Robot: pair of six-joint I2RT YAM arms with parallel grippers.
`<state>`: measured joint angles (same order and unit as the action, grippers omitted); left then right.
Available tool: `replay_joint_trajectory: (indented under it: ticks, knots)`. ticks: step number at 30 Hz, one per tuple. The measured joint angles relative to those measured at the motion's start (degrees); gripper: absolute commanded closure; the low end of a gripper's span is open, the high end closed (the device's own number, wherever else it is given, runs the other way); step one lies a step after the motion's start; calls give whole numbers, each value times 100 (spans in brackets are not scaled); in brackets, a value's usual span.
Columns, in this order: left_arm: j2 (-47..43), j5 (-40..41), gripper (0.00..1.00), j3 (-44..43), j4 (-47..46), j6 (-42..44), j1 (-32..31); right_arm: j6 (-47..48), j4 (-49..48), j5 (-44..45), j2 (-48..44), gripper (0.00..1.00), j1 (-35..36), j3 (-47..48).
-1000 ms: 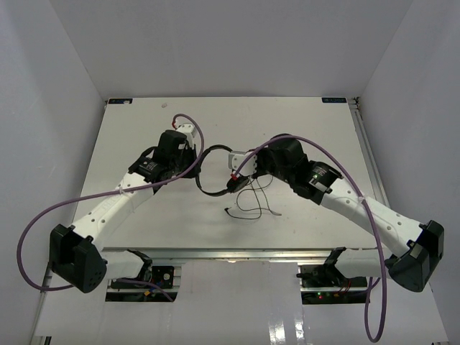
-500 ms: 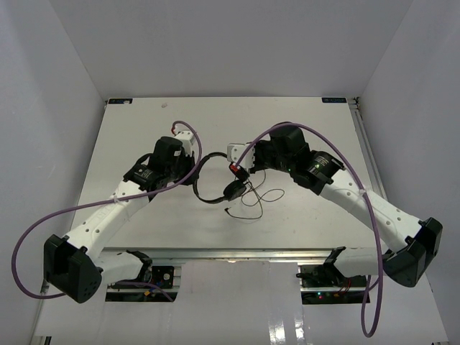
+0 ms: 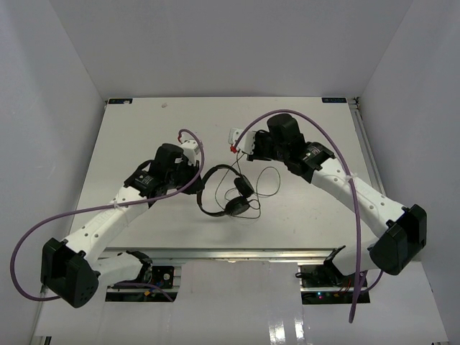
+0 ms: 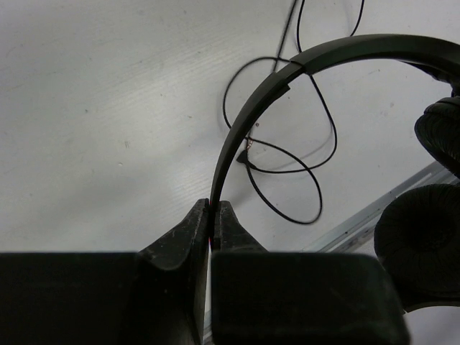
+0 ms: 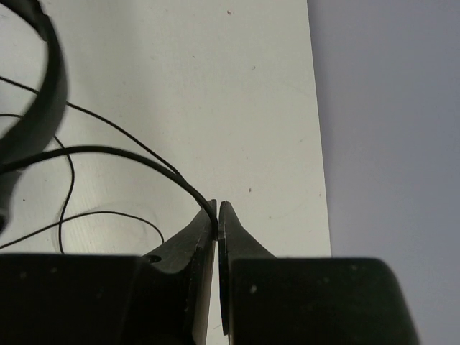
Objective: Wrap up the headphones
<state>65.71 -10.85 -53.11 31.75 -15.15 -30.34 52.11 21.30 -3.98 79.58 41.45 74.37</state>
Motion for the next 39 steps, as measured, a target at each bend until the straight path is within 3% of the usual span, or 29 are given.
replay_joint_trajectory:
  ticks: [16,29,39]
  knots:
    - [-564,-676,100,183,-34,-103,-23,-795,-24,-1279,257,92,-422,10]
    - [-467,-1065,100,206,-66,-266,-81,-1867,-424,-649,935,92,-532,116]
    - [-665,-1141,100,206,-154,-437,-91,-2461,-663,-1053,924,92,-956,-173]
